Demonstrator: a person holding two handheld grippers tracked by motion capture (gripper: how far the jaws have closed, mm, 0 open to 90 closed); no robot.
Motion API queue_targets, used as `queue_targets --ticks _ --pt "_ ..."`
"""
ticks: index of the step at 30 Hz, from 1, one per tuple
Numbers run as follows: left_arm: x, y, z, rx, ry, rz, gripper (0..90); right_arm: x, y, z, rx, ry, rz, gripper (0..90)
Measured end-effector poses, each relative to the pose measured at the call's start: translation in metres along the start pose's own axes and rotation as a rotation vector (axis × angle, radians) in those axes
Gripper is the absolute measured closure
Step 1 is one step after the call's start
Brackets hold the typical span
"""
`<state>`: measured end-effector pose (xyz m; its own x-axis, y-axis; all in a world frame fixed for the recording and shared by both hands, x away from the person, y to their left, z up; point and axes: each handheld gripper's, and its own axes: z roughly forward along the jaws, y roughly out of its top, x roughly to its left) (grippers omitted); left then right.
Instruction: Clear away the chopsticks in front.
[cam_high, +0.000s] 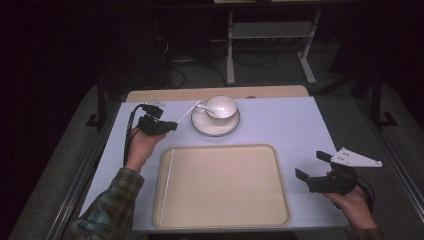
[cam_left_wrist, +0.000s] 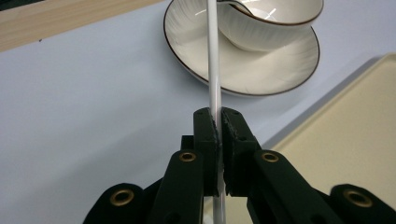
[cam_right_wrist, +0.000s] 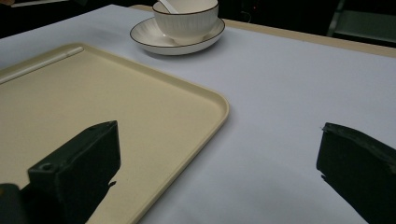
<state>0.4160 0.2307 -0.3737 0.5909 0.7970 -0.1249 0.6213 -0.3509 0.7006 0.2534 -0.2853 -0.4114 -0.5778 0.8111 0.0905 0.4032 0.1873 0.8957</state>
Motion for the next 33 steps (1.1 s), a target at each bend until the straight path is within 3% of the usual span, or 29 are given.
queue_targets --ticks 8,11,14,22,27,33 --pt "-0.011 -0.021 -0.011 -0.001 -0.005 -0.001 85.5 0.001 0.000 -0.001 -0.007 0.003 0.005 0.0" --pt "-0.015 -0.033 -0.013 0.011 0.006 0.008 85.5 0.002 0.001 -0.002 -0.008 0.004 0.003 0.0" --pt "-0.018 -0.049 -0.016 0.015 -0.015 -0.003 85.5 0.004 0.001 -0.001 -0.007 0.006 -0.004 0.0" --pt "-0.031 -0.063 -0.022 0.002 -0.034 -0.001 85.5 0.004 0.001 0.000 -0.004 0.003 -0.003 0.0" --pt "-0.043 -0.073 -0.019 0.007 -0.059 -0.002 85.5 0.004 0.000 0.000 0.001 0.004 -0.004 0.0" --pt "-0.062 -0.083 -0.010 0.039 -0.090 0.023 85.4 0.003 0.000 0.000 0.001 0.006 -0.005 0.0"
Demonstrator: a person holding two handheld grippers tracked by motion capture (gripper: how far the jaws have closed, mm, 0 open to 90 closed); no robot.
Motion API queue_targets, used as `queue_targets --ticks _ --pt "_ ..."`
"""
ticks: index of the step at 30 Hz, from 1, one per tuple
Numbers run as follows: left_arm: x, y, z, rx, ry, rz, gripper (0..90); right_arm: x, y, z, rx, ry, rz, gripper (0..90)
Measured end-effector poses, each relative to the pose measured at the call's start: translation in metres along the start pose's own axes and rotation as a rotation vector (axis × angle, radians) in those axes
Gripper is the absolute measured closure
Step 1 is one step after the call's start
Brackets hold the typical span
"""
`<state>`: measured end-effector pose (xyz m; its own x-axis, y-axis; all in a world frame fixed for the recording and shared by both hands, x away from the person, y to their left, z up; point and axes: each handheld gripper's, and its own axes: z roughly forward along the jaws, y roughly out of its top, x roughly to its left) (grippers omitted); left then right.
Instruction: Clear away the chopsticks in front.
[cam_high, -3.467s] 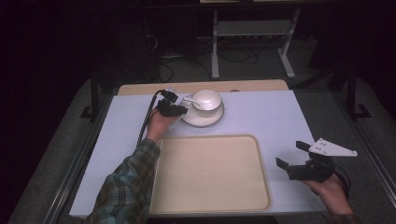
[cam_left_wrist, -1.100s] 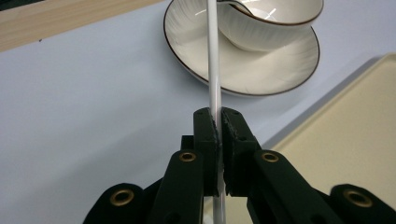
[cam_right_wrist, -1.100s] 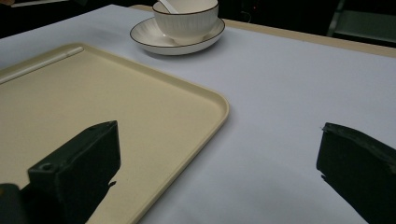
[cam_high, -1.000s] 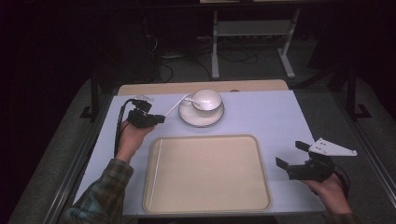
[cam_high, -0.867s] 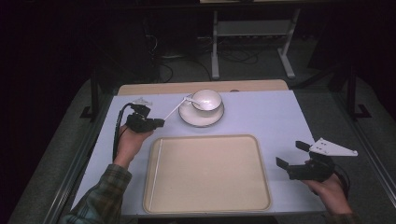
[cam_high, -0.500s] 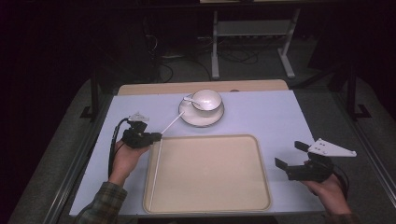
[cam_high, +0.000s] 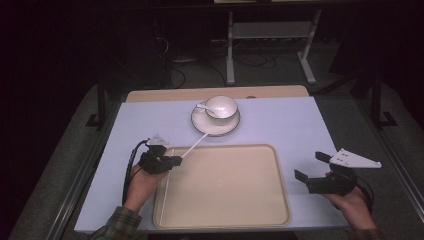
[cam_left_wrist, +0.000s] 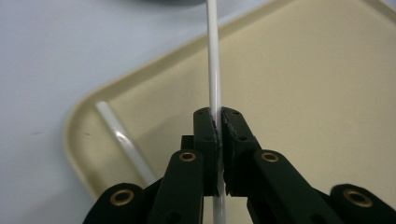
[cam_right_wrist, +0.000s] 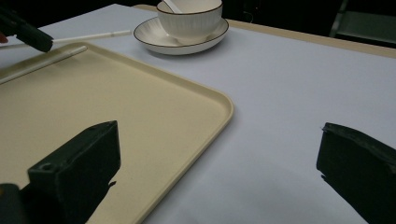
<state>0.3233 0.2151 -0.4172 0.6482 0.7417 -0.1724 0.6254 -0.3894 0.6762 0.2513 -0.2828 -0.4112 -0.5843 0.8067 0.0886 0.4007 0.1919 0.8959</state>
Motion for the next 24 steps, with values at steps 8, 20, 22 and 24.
queue_targets --ticks 8,20,22,24 --pt "-0.014 -0.009 0.008 0.018 -0.037 0.004 85.4 -0.001 0.000 -0.001 -0.005 0.000 -0.003 0.0" --pt "-0.029 -0.008 0.027 0.044 -0.095 0.026 85.4 -0.001 0.000 -0.002 -0.008 -0.001 -0.005 0.0" --pt "-0.032 -0.008 0.031 0.052 -0.094 0.034 85.3 0.000 0.001 -0.002 -0.007 0.000 -0.010 0.0" --pt "-0.034 -0.008 0.033 0.059 -0.091 0.044 85.3 0.001 0.001 -0.002 -0.006 0.000 -0.010 0.0"
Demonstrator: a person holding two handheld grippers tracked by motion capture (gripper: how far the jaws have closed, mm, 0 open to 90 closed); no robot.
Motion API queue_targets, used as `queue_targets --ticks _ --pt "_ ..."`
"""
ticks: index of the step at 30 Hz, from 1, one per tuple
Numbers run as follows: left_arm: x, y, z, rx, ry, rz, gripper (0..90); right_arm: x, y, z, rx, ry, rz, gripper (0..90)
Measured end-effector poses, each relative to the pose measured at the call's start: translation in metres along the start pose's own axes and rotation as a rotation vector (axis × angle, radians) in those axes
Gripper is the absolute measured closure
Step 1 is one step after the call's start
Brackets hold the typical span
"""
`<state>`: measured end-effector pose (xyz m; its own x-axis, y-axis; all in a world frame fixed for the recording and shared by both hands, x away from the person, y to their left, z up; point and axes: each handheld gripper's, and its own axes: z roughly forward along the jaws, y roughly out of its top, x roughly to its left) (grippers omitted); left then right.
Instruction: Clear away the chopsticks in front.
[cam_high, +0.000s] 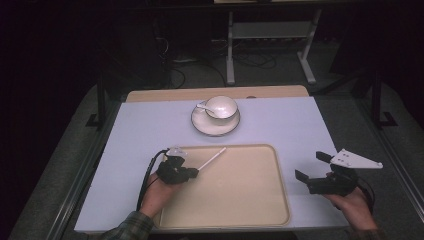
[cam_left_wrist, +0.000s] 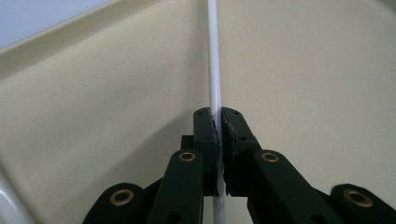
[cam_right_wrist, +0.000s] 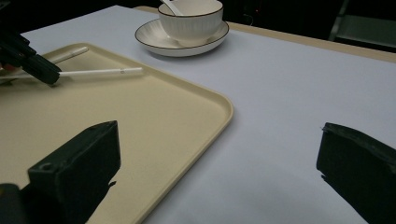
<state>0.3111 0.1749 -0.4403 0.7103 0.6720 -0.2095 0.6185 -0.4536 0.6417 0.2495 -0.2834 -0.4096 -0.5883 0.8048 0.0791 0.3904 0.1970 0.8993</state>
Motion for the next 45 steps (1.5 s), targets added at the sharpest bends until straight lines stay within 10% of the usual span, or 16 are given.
queue_targets --ticks 31,45 --pt "-0.003 0.001 0.005 -0.012 0.012 0.022 83.2 0.000 0.001 -0.001 -0.007 -0.004 -0.007 0.0" --pt "-0.006 0.062 0.030 -0.017 -0.067 0.145 89.8 0.001 0.002 -0.002 -0.010 -0.009 -0.011 0.0"
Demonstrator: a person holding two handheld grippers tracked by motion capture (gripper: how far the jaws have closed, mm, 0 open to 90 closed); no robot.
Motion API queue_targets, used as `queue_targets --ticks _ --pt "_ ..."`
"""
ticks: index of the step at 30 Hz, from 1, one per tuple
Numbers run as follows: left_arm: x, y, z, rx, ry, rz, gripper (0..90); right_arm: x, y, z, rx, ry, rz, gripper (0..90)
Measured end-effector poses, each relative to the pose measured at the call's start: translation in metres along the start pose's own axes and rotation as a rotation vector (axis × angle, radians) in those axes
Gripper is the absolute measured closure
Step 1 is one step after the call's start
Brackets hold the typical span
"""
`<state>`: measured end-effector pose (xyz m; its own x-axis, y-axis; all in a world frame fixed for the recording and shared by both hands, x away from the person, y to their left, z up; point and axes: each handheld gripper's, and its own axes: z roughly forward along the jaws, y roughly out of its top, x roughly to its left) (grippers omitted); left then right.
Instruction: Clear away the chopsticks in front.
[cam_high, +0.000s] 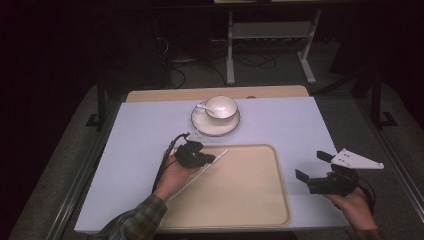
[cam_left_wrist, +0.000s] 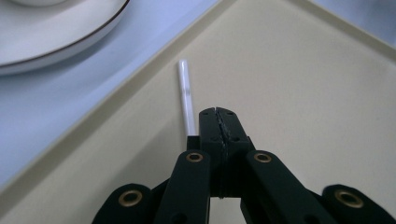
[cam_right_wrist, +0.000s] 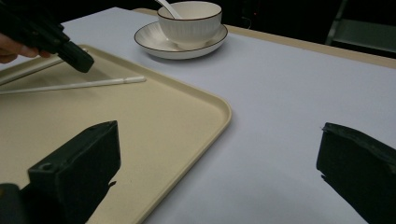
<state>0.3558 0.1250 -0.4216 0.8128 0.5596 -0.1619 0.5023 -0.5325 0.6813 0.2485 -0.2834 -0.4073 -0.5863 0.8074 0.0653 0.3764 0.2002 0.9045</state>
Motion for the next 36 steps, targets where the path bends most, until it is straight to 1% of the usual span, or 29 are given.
queue_targets --ticks 1,2,4,10,11,15,16,20,23,27,29,36 --pt "0.000 0.000 0.000 0.000 0.000 0.000 89.8 0.000 0.000 0.000 0.000 0.000 0.000 0.0" --pt "0.001 0.003 0.003 0.007 -0.002 0.006 89.8 0.000 0.000 0.000 0.001 0.000 -0.001 0.0" --pt "0.004 0.008 0.009 0.009 -0.010 0.002 89.9 0.000 0.000 0.000 0.000 0.000 0.001 0.0" --pt "0.010 0.019 0.028 0.032 -0.026 0.005 89.8 0.000 -0.001 0.000 0.002 0.000 0.003 0.0" --pt "0.010 0.021 0.031 0.033 -0.028 0.001 89.8 0.000 -0.001 0.000 0.002 0.000 0.003 0.0" --pt "0.009 0.028 0.042 0.045 -0.036 0.007 89.8 0.000 -0.001 0.000 0.004 0.002 0.000 0.0" --pt "0.009 0.032 0.047 0.051 -0.035 0.008 89.9 0.000 -0.001 0.000 0.003 0.000 0.002 0.0" --pt "0.010 0.035 0.053 0.061 -0.033 0.006 89.9 -0.001 -0.001 -0.001 0.001 0.001 0.003 0.0" --pt "0.011 0.036 0.057 0.063 -0.030 0.002 89.9 -0.001 -0.001 -0.001 -0.001 0.001 0.003 0.0" --pt "0.013 0.035 0.060 0.079 -0.018 0.004 89.9 -0.001 -0.001 -0.001 -0.002 -0.001 0.005 0.0" --pt "0.016 0.034 0.059 0.081 -0.007 -0.004 89.9 -0.001 -0.001 -0.002 -0.004 -0.001 0.005 0.0" --pt "0.022 0.031 0.052 0.090 0.006 -0.022 89.9 -0.001 -0.001 -0.001 0.000 0.001 0.004 0.0"
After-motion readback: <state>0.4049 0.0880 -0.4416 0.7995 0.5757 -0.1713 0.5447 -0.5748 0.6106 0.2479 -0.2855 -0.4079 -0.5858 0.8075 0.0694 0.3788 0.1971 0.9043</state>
